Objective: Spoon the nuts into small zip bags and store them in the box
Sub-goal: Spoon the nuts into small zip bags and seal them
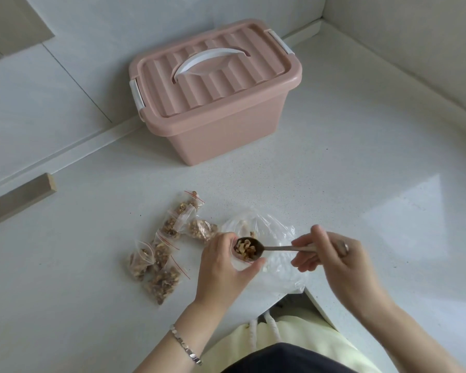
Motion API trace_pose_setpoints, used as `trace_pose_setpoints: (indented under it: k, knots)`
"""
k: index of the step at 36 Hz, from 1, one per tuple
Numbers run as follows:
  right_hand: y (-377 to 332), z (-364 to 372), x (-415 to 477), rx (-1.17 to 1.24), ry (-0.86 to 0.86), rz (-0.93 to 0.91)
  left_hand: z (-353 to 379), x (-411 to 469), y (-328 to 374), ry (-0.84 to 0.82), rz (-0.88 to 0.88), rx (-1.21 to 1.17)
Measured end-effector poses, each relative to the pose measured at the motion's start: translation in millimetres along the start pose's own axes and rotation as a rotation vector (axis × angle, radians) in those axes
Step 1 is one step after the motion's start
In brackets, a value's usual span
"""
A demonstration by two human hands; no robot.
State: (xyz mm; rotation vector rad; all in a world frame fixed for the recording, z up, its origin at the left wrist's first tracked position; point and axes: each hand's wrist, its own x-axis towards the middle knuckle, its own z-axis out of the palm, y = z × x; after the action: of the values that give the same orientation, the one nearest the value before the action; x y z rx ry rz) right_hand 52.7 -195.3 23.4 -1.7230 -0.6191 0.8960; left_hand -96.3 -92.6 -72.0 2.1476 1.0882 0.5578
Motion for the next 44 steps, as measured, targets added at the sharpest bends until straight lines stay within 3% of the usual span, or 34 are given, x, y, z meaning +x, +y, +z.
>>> trace_pose_setpoints:
  k: [3,6,8,13,15,19,31,37,44]
  knots:
    - [1,7,-7,-0.176,-0.067,-0.100,1,-1,1,-0.068,-0.105,-0.054]
    - [5,6,-11,-0.416,-0.112,-0.305,1,-2,1,-0.038,-0.117,-0.053]
    - [7,1,-13,-0.437,-0.078,-0.369,-1,-3,0,-0.002,-0.124,-0.029]
    - [10,-10,-5,-0.145,0.144,-0.103,-3,-1,-6,0.025,-0.274,-0.028]
    - [24,-14,4,-0.149,0.199,-0.013,-2,4,-7,0.039,-0.257,0.044]
    - [54,-10,17,-0.134,0.222,0.109,9,19,-11,0.020,-0.201,0.169]
    - [81,17,29,0.026,0.234,0.233,34,42,-10,-0.199,-0.313,0.367]
    - [87,18,33,0.105,0.241,0.266,36,54,-8,-0.167,-0.504,0.127]
    - [94,20,33,0.199,0.270,0.304,29,56,-2,-0.129,-0.595,-0.211]
